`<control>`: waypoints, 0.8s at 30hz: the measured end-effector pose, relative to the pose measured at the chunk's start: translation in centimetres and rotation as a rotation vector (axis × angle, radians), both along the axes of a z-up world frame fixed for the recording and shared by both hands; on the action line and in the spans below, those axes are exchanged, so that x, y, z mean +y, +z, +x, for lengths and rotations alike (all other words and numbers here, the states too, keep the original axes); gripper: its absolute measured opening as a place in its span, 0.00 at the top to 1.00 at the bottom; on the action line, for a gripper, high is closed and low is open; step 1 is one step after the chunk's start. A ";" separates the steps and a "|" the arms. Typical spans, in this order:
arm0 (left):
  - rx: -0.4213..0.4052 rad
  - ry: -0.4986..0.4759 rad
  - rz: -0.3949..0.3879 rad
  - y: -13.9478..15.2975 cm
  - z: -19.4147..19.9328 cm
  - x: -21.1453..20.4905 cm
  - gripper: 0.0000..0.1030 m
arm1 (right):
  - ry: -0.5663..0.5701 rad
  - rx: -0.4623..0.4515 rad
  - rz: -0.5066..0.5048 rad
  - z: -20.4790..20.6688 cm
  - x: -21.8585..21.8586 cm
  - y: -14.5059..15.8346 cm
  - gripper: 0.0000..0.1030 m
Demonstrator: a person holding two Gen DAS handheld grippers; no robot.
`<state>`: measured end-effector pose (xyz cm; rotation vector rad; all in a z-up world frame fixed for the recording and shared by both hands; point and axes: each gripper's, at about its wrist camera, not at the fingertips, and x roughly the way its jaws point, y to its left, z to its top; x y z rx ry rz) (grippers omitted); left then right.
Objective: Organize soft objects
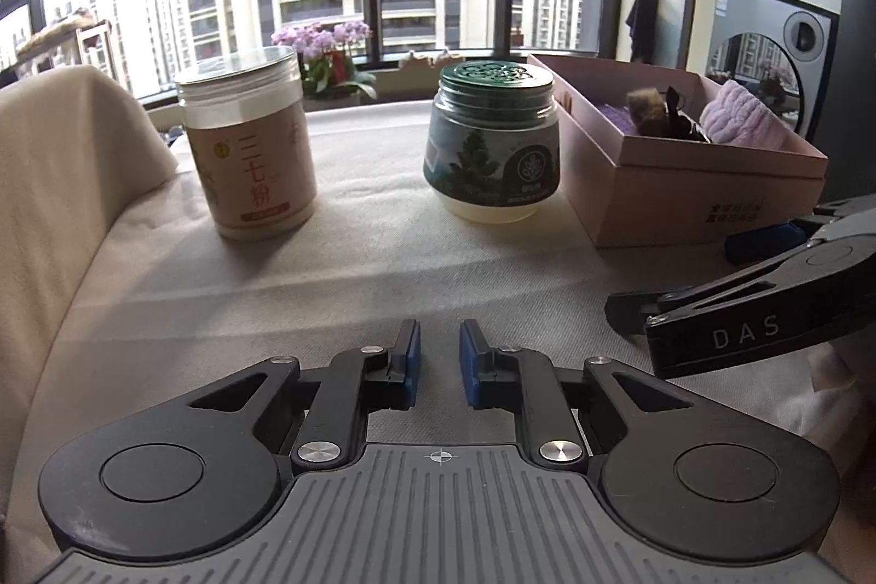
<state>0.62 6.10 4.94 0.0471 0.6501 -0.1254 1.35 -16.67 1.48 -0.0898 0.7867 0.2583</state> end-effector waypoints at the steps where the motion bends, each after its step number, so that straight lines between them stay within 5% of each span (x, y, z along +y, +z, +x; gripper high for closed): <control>1: -0.002 0.012 -0.019 0.0 0.1 0.0 0.80 | -0.011 -0.013 0.004 -0.1 -0.3 -0.2 0.00; 5: -0.011 0.051 -0.080 -0.2 0.3 -0.2 0.73 | -0.050 -0.036 0.009 -0.4 -0.1 -0.3 0.00; 15: -0.021 0.063 0.003 -0.2 0.2 -1.6 0.73 | -0.087 -0.106 0.031 -2.1 -0.8 -0.6 0.00; 24: -0.019 0.063 -0.023 -0.3 0.2 -1.1 0.73 | -0.076 -0.105 0.031 -2.3 -0.6 -0.6 0.00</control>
